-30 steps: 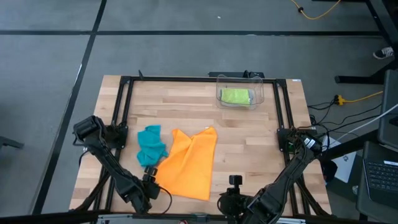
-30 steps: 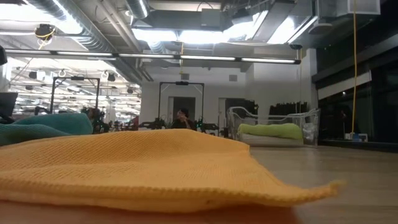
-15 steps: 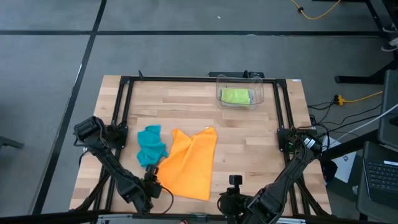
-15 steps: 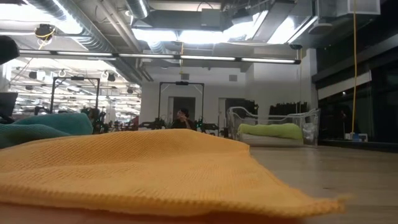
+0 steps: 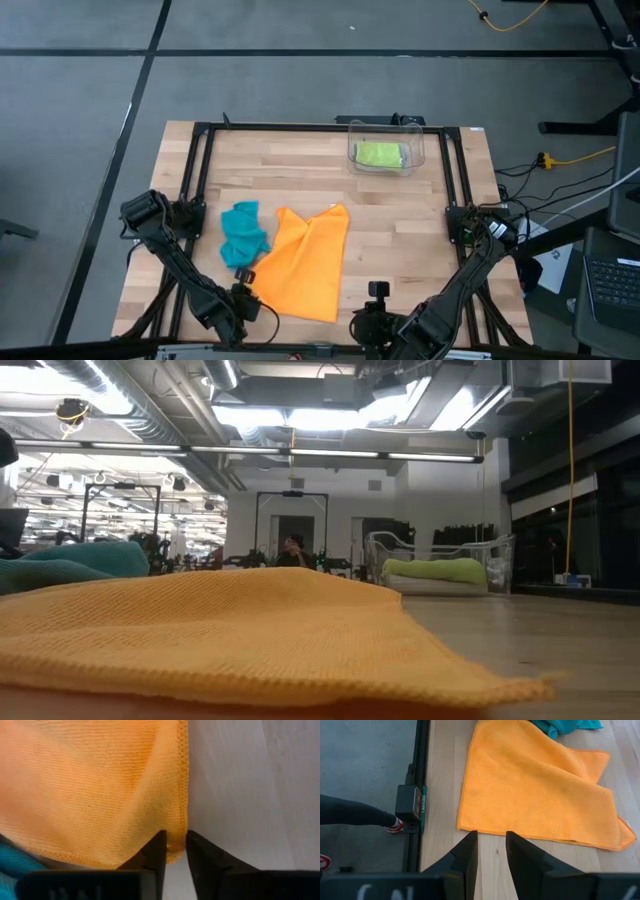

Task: Fold microfiber towels
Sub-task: Fold the orange microfiber

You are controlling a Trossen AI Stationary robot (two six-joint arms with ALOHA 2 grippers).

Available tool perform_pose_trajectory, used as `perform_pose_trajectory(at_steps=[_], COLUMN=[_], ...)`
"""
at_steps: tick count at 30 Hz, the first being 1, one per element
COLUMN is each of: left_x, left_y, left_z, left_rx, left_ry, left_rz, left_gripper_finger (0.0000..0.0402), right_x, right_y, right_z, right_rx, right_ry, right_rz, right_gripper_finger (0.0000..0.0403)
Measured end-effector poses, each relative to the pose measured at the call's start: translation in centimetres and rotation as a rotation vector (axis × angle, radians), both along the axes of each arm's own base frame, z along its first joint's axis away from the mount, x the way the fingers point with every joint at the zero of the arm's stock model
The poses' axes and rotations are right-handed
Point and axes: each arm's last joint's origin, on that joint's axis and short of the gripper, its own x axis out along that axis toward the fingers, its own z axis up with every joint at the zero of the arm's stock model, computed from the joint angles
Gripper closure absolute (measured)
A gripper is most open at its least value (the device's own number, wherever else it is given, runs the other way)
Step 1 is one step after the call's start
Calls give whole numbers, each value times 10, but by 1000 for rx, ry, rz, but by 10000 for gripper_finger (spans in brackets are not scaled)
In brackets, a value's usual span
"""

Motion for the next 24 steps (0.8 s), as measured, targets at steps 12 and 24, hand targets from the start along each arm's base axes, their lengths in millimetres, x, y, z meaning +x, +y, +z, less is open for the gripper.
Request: perform_pose_trajectory(at_steps=[12,24], left_x=[-1,0], left_y=[-1,-1], left_z=[-1,-1], left_rx=[-28,-50], left_ry=[-18,-56], left_rz=[102,201], left_gripper_finger=[400,401], right_x=[1,42], right_y=[1,0], right_z=[-2,-77], right_rx=[23,-7], right_ry=[-3,231], right_rz=[-22,30], right_gripper_finger=[299,299])
